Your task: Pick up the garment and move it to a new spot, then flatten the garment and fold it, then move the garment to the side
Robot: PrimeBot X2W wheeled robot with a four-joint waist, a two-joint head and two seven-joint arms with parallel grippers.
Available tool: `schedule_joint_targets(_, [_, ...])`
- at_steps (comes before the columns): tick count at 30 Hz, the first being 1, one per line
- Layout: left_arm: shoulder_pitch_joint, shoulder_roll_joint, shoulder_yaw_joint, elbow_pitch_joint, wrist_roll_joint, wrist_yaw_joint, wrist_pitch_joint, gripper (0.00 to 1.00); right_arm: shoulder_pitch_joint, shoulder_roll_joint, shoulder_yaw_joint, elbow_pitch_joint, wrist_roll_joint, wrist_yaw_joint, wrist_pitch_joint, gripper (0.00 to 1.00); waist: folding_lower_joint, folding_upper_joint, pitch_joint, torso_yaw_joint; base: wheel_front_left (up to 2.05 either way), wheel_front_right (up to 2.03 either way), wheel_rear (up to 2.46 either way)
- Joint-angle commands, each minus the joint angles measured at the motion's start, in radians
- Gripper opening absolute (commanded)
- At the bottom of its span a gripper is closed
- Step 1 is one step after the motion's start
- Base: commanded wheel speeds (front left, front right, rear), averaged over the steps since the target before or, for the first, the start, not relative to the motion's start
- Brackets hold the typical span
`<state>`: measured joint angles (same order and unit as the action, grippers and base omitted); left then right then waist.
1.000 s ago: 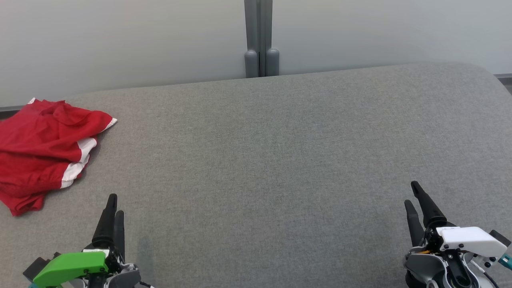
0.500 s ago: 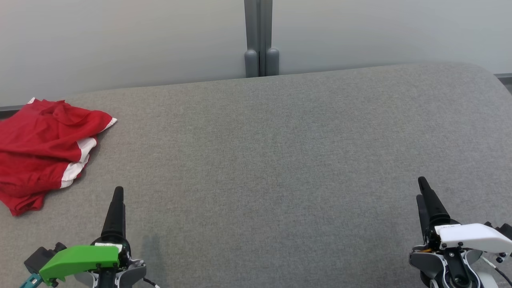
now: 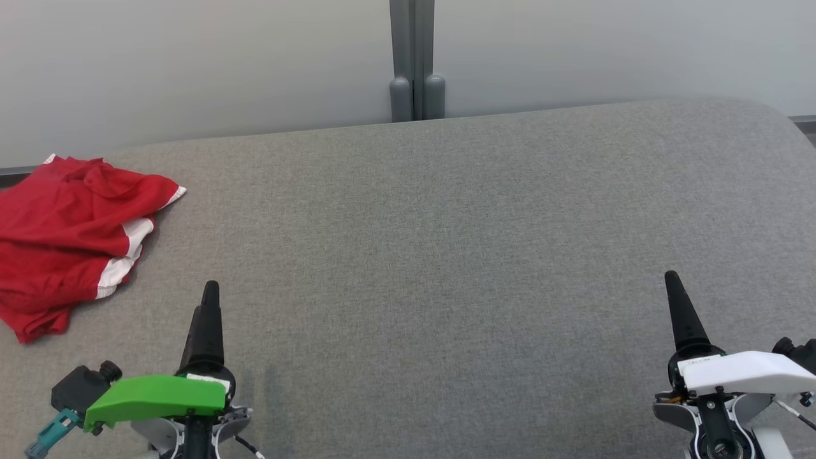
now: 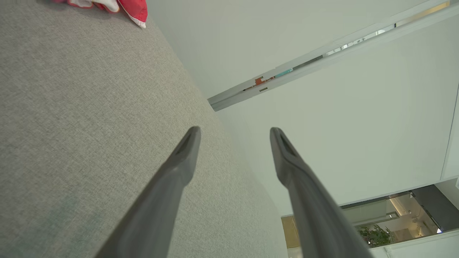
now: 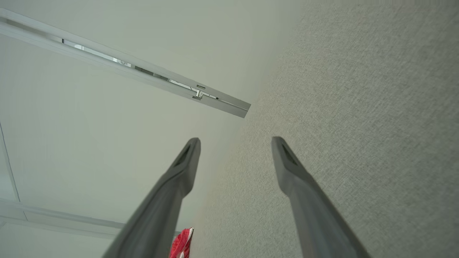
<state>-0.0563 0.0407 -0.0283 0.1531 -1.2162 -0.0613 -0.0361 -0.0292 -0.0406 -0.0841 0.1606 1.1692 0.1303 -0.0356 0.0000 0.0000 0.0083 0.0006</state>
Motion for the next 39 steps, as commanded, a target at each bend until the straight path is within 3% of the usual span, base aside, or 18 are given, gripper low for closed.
schedule_joint_targets(1, [-0.006,0.006,-0.009,-0.024,0.054,0.008,-0.01,1.0,-0.007,-0.006,0.004,-0.025,-0.042,0.0,-0.011,1.0,0.0,0.0,0.0,0.0,0.0,0.0,0.0])
schedule_joint_targets(9, [-0.006,0.007,-0.054,-0.048,0.238,0.042,-0.039,1.0,0.003,-0.007,0.027,-0.056,-0.253,0.0,-0.04,1.0,0.0,0.0,0.004,0.002,0.0,0.0,0.0])
schedule_joint_targets(21, [0.009,0.008,-0.088,-0.054,0.46,0.075,-0.076,1.0,0.02,-0.008,0.052,-0.06,-0.481,0.0,-0.077,1.0,0.0,0.0,0.006,0.003,0.0,0.0,0.0])
schedule_joint_targets(39, [0.032,0.01,-0.115,-0.041,0.68,0.11,-0.125,1.0,0.029,-0.009,0.071,-0.059,-0.711,0.0,-0.126,1.0,0.0,0.0,0.012,0.006,0.0,0.0,0.0])
